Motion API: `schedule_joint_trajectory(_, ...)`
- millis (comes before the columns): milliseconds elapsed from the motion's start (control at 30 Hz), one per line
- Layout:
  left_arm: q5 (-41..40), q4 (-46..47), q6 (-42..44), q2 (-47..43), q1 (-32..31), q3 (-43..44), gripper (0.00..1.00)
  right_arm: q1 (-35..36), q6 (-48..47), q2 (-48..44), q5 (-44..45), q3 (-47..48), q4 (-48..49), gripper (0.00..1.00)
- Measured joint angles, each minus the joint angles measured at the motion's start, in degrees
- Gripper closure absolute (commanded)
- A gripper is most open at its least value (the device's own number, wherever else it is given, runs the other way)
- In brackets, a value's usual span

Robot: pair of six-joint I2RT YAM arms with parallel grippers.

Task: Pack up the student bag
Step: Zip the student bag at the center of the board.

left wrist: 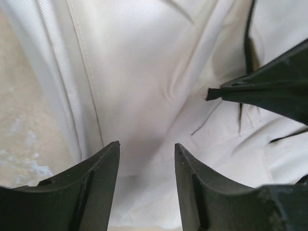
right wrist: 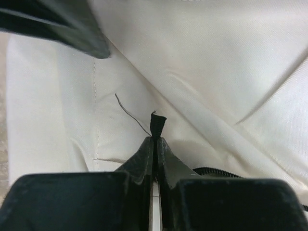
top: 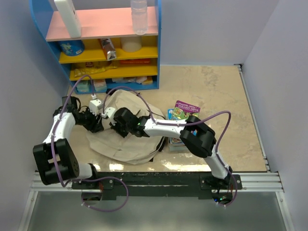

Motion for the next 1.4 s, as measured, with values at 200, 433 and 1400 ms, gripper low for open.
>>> schedule_joint_trajectory(200, 5.44, -5.07, 0.5, -6.36, -0.22, 3.93, 0.44, -3.58, 5.77, -1.99, -3.8, -1.9, 2.97, 1.0)
schedule_joint_trajectory(433, 6.99, -4.87, -1.44, -7.15, -7.74, 1.44, 0.45, -5.09, 9.94, -3.82, -6.38, -4.02, 4.98, 1.0)
schedule_joint_trajectory(1400, 5.97, 3.1, -6.19, -7.78, -14.49, 0.31, 0.35, -13.29, 28.7, -3.91, -16.79, -1.97, 13.16, 1.0)
